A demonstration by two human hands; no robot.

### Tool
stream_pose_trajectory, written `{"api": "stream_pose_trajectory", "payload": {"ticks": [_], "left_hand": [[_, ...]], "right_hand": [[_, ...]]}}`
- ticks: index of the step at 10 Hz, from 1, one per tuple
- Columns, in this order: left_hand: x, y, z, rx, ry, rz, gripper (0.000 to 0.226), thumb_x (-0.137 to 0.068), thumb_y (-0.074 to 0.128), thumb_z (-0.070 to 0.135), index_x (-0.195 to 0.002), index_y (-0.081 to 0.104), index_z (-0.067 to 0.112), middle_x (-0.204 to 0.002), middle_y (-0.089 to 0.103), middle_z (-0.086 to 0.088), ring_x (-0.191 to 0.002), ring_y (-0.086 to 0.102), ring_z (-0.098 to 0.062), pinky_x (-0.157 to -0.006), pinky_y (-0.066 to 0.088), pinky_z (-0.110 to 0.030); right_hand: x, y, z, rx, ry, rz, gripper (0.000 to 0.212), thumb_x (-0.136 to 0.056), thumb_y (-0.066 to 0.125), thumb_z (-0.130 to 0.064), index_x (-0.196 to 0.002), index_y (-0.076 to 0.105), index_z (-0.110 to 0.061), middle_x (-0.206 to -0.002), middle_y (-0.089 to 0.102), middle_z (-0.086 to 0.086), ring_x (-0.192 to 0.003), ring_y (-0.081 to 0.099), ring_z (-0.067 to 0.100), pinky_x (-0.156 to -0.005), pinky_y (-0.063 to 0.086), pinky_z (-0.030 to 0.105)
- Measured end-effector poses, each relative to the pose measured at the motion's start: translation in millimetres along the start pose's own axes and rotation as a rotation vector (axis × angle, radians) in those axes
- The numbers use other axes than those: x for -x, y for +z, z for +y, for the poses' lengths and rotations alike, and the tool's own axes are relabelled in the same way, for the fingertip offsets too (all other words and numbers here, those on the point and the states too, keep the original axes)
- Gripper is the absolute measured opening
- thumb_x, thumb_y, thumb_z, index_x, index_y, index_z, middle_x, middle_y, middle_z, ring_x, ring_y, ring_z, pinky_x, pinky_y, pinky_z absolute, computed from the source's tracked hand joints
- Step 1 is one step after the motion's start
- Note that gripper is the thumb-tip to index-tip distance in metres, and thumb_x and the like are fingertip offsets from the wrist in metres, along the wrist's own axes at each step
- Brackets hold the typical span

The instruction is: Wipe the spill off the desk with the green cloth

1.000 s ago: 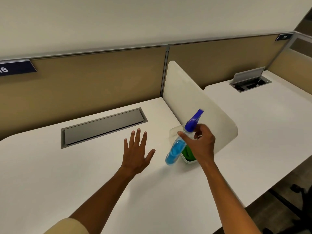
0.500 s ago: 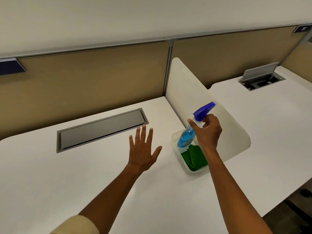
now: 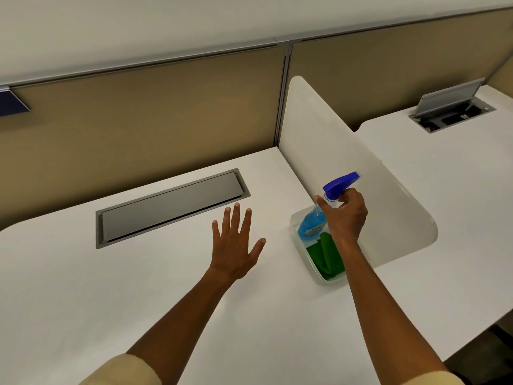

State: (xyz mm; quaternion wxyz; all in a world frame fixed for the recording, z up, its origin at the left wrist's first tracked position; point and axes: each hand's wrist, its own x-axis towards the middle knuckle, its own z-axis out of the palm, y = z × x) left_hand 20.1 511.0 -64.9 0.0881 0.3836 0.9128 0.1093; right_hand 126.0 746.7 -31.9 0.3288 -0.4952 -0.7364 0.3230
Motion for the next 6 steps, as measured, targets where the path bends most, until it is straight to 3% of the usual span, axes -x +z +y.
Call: {"api": "stream_pose_trajectory", "payload": {"ticks": [4, 6], "left_hand": [[17.3, -21.8, -2.9, 0.003, -0.016, 0.032, 0.080, -0.096, 0.024, 0.066, -0.158, -0.006, 0.024, -0.167, -0.014, -0.007, -0.154, -0.015, -0.027, -0.124, -0.004, -0.053], [38.0, -35.4, -3.6, -0.004, -0.010, 0.116, 0.080, -0.097, 0.028, 0.064, -0.159, 0.000, 0.022, -0.167, -0.010, -0.008, -0.154, -0.011, -0.029, -0.123, -0.003, -0.053]], "right_hand": [[13.4, -5.1, -3.8, 0.028, 0.059, -0.001, 0.063, -0.072, 0.081, -0.046, -0.119, 0.055, -0.013, -0.116, 0.060, 0.008, -0.096, 0.050, 0.011, -0.077, 0.042, 0.026], [46.0, -14.0, -13.8, -0.098, 0.116, 0.033, 0.060, -0.077, 0.074, -0.053, -0.114, 0.053, -0.012, -0.109, 0.060, 0.008, -0.092, 0.056, 0.017, -0.077, 0.048, 0.027]]}}
